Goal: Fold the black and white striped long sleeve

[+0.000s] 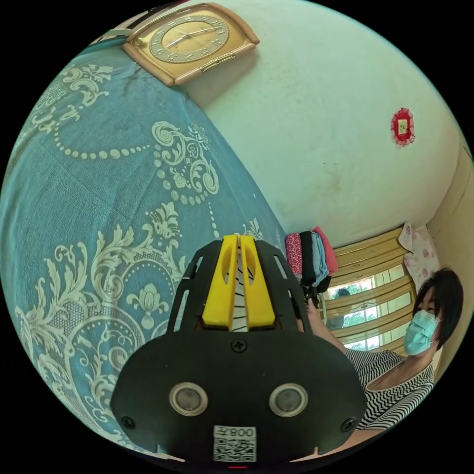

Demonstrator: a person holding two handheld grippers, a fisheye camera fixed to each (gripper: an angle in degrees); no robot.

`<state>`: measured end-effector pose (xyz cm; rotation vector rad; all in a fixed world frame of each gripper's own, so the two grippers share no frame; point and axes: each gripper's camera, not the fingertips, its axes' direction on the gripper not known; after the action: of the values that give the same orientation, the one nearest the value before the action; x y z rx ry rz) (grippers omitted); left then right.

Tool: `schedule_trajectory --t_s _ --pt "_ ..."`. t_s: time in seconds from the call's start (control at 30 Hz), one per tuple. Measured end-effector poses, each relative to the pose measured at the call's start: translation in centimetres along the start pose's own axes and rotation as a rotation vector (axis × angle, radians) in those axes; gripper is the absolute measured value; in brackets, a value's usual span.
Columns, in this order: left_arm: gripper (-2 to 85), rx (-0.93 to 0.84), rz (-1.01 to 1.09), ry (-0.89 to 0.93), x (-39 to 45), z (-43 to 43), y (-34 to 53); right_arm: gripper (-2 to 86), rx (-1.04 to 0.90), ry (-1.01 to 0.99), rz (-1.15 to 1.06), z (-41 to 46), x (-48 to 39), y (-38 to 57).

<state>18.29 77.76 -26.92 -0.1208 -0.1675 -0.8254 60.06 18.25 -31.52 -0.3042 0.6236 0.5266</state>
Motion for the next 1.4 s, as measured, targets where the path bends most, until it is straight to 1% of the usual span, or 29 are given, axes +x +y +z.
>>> schedule_trajectory --t_s 0.13,0.2,0.3,0.43,0.5,0.57,0.63,0.7,0.73,0.8,0.83,0.9,0.93,1.0,1.03,1.1,1.2,1.27,1.4 --pt "0.9 -0.021 -0.012 -0.021 -2.6 2.4 0.6 1.0 -0.010 0.018 0.004 1.8 1.0 -1.4" --pt "1.2 -0.031 -0.058 -0.035 -4.8 4.2 1.4 1.0 -0.021 0.032 0.042 3.3 2.1 -2.1" --pt "1.8 0.008 -0.085 -0.010 -6.6 5.2 2.7 1.2 -0.016 -0.004 0.072 4.9 3.1 -2.6" --pt "2.1 0.038 -0.077 -0.001 -7.3 5.5 4.6 1.3 0.010 0.005 0.054 5.6 2.6 -2.2" --pt "2.2 0.115 -0.112 0.037 -8.0 5.1 6.4 1.0 0.053 0.019 0.049 5.6 2.3 -1.3" --pt "2.1 0.134 -0.110 0.069 -8.2 5.2 7.6 0.8 0.080 -0.005 0.068 5.8 2.5 -0.7" --pt "1.9 0.081 -0.056 0.059 -6.8 6.7 8.6 0.6 0.103 -0.004 0.063 6.2 2.1 0.0" --pt "1.6 -0.112 0.097 0.000 -2.9 11.2 9.9 0.4 0.040 0.066 -0.041 8.8 -0.9 0.7" --pt "1.5 -0.162 0.139 -0.028 -1.8 12.5 10.3 0.3 0.007 0.094 -0.078 9.9 -2.0 0.9" --pt "1.0 -0.301 0.311 -0.139 2.4 17.8 12.2 0.2 -0.138 0.242 -0.238 15.4 -6.5 1.8" --pt "0.9 -0.330 0.350 -0.169 3.4 19.2 12.7 0.2 -0.173 0.283 -0.283 16.9 -7.6 2.1" --pt "0.6 -0.406 0.475 -0.263 6.4 24.0 14.3 0.2 -0.269 0.461 -0.458 22.8 -11.7 3.4" --pt "0.5 -0.424 0.503 -0.282 7.0 25.1 14.6 0.2 -0.288 0.499 -0.505 24.3 -12.6 3.8" --pt "0.4 -0.483 0.592 -0.361 8.8 29.0 16.1 0.2 -0.343 0.660 -0.652 29.5 -15.3 5.3" --pt "0.3 -0.497 0.613 -0.377 9.1 29.9 16.5 0.2 -0.352 0.692 -0.681 30.6 -15.8 5.6" --pt "0.2 -0.531 0.668 -0.463 10.0 32.5 17.8 0.2 -0.410 0.778 -0.777 34.5 -17.0 7.0" --pt "0.2 -0.529 0.712 -0.481 11.1 34.0 18.7 0.2 -0.453 0.887 -0.849 38.0 -17.4 8.5" --pt "0.1 -0.520 0.732 -0.493 11.6 34.5 19.1 0.2 -0.446 0.907 -0.875 39.2 -17.7 9.2" --pt "0.1 -0.508 0.706 -0.520 11.7 35.8 18.8 0.1 -0.427 0.913 -0.869 40.6 -18.3 9.5"
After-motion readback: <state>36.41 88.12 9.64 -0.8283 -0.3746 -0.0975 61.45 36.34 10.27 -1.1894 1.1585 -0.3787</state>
